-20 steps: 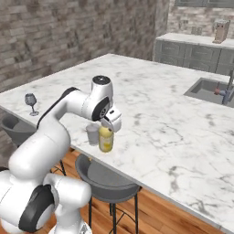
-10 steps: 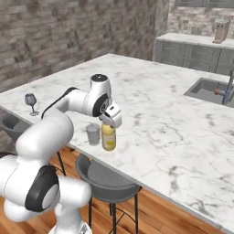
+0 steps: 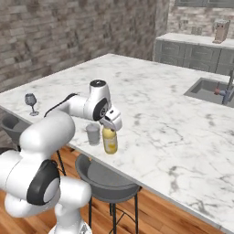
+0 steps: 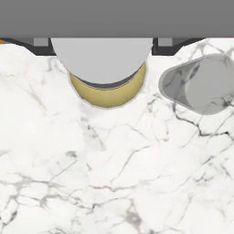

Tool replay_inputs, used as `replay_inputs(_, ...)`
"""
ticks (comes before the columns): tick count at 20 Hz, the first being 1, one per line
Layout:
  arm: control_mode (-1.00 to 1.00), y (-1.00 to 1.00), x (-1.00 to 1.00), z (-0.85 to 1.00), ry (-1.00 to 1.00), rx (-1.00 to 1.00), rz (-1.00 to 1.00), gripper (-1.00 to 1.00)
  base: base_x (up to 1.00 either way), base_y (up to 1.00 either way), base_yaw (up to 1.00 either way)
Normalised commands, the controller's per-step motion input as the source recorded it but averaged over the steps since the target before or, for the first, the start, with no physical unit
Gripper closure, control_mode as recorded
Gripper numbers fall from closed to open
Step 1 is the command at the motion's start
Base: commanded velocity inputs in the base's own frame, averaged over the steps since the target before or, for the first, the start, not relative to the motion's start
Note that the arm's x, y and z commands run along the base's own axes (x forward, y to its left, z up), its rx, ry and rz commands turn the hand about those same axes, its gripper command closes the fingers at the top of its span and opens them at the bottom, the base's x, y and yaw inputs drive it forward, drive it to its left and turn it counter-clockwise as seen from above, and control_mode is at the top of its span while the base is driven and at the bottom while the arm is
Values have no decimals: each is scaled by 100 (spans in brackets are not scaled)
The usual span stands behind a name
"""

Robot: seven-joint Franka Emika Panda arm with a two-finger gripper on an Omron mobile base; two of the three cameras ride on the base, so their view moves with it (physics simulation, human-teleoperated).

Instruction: There is a wine glass and glass cup on the dining counter. Place the wine bottle next to the wine glass and the juice bottle next to the glass cup.

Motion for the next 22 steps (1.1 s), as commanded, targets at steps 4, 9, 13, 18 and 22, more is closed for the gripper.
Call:
replay_inputs(4, -100, 0, 7, -24, 0, 1, 3, 100, 0, 0, 0)
replay_inputs(9, -100, 4, 16, -14, 0, 0, 3, 100, 0, 0, 0)
replay_inputs(13, -100, 13, 22, -4, -1, 0, 1, 100, 0, 0, 0)
replay_inputs(18, -100, 8, 13, 0, 0, 0, 0, 100, 0, 0, 0)
replay_inputs(22, -100, 0, 0, -12, 0, 0, 0, 100, 0, 0, 0)
